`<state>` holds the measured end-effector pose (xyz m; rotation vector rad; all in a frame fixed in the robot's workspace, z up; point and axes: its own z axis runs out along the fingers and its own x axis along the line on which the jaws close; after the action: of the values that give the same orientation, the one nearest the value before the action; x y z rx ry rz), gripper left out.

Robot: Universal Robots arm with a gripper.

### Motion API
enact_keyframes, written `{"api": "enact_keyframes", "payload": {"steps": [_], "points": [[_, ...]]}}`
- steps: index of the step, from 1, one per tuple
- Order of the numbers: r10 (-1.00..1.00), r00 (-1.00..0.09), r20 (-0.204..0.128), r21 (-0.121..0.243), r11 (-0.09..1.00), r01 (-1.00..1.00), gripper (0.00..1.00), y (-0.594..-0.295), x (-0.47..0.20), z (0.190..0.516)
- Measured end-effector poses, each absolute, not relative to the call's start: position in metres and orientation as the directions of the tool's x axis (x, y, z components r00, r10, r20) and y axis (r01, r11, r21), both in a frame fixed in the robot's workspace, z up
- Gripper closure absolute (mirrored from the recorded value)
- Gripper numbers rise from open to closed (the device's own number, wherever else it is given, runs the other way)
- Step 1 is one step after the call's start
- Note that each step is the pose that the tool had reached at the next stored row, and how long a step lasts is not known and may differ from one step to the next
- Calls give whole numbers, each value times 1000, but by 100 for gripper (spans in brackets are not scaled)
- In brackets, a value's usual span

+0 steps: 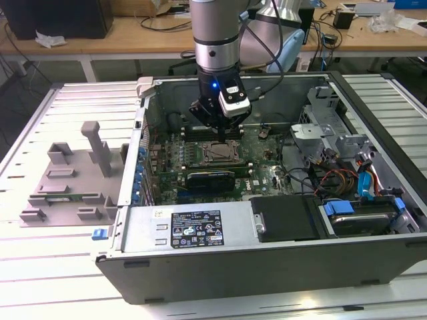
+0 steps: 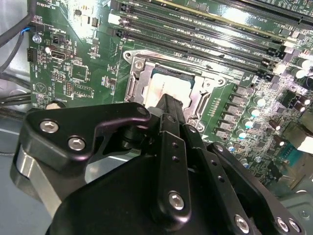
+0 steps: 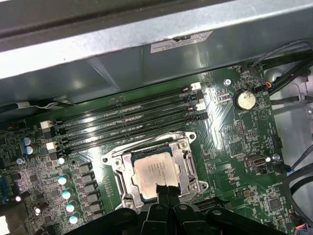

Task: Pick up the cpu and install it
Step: 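Install the first cpu locking lever, then install the second cpu locking lever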

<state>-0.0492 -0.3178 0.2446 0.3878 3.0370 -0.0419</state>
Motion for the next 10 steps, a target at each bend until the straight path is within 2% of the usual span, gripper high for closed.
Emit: {"api": "enact_keyframes", "payload": {"steps": [10], "points": [[250, -965, -82, -17, 968, 252, 89, -318, -49, 245]]}}
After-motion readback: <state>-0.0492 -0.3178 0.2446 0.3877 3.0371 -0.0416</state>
